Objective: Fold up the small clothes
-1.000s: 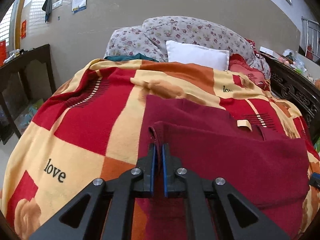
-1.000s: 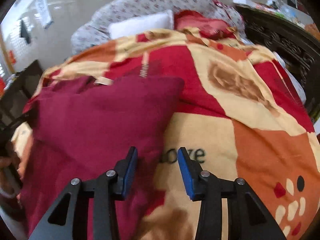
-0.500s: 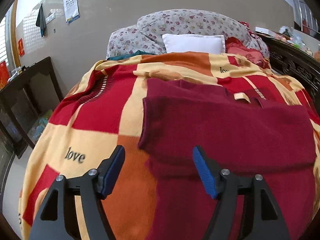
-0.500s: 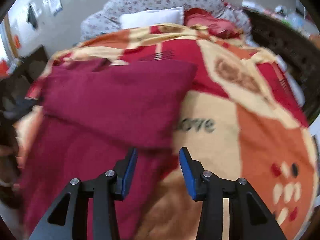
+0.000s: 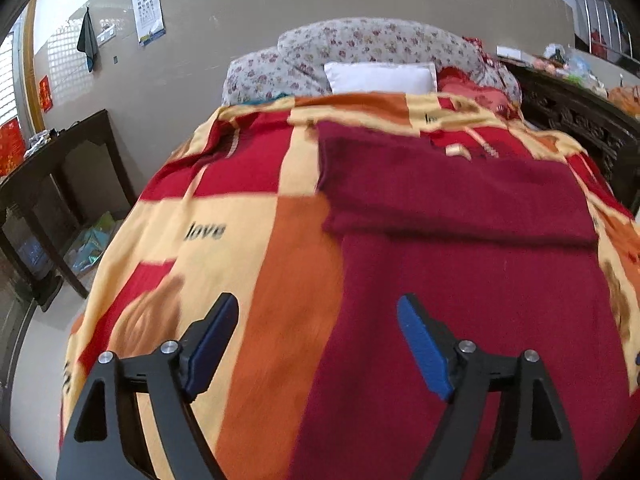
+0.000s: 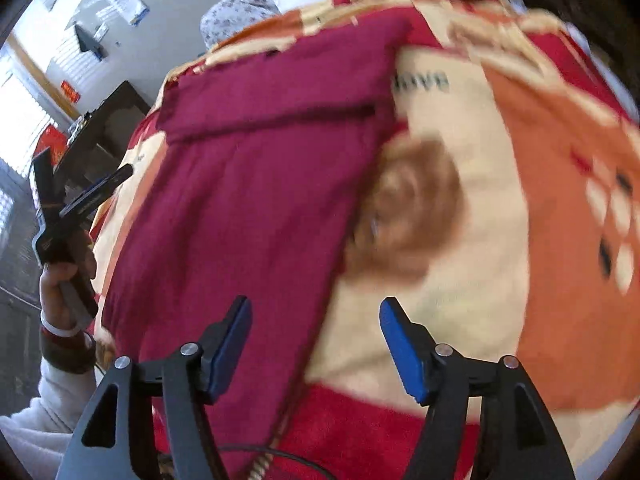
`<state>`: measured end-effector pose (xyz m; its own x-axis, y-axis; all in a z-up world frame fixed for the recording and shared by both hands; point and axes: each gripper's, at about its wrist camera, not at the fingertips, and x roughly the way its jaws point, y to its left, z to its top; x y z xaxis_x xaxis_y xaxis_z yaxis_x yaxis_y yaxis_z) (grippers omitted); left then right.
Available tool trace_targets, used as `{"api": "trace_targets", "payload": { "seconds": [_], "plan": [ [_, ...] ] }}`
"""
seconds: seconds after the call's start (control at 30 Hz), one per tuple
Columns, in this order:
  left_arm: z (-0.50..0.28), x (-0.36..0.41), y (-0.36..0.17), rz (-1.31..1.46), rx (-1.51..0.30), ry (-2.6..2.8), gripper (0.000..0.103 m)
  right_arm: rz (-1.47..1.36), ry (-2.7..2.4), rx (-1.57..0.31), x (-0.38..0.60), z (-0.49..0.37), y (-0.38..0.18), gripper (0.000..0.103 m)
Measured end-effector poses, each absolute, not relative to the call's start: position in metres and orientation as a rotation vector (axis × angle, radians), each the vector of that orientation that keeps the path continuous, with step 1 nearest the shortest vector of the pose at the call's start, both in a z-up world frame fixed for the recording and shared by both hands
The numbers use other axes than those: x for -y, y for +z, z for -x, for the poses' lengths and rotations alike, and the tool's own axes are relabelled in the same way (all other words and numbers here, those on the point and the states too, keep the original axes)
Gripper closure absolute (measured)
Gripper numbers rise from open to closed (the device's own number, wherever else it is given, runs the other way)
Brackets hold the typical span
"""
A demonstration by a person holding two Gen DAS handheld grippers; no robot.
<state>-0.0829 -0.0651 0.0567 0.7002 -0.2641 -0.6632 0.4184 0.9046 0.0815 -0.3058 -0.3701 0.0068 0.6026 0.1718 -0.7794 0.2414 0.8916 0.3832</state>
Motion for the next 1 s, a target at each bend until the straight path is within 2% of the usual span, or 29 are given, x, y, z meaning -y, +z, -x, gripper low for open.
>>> {"api": "trace_targets", "payload": {
  "seconds": [0.27, 0.4, 0.47, 0.5, 0.53, 0.63, 0.8, 0.9, 1.0],
  "plan": [
    [0.105, 0.013, 0.031, -0.177, -0.825, -0.38, 0.02, -0.56, -0.003, -0.858, 0.361, 0.311, -0.01, 0.031],
    [0.113, 0.0, 0.024, -0.169, -0.837, -0.369, 0.02, -0.454, 0.023, -0.871, 0.34, 0.297, -0.012, 0.033],
    [0.115, -0.002, 0.02, -0.163, -0.86, -0.391, 0.02, -0.379, 0.021, -0.879, 0.331, 0.294, -0.013, 0.06],
    [0.116, -0.003, 0.017, -0.162, -0.87, -0.401, 0.02, -0.352, -0.001, -0.876, 0.331, 0.295, -0.011, 0.088],
    [0.117, -0.004, 0.015, -0.163, -0.881, -0.41, 0.02, -0.34, -0.004, -0.866, 0.331, 0.297, -0.008, 0.091],
    [0.119, -0.007, 0.008, -0.152, -0.915, -0.424, 0.02, -0.244, -0.063, -0.853, 0.33, 0.307, 0.002, 0.094],
    [0.125, -0.009, 0.003, -0.142, -0.925, -0.438, 0.019, -0.297, -0.049, -0.882, 0.34, 0.306, -0.007, 0.094],
    [0.127, -0.008, 0.004, -0.156, -0.931, -0.447, 0.019, -0.451, -0.005, -0.869, 0.351, 0.309, -0.012, 0.09],
    [0.132, -0.011, 0.003, -0.14, -0.958, -0.481, 0.017, -0.561, 0.067, -0.88, 0.357, 0.322, -0.017, 0.076]
  ]
}}
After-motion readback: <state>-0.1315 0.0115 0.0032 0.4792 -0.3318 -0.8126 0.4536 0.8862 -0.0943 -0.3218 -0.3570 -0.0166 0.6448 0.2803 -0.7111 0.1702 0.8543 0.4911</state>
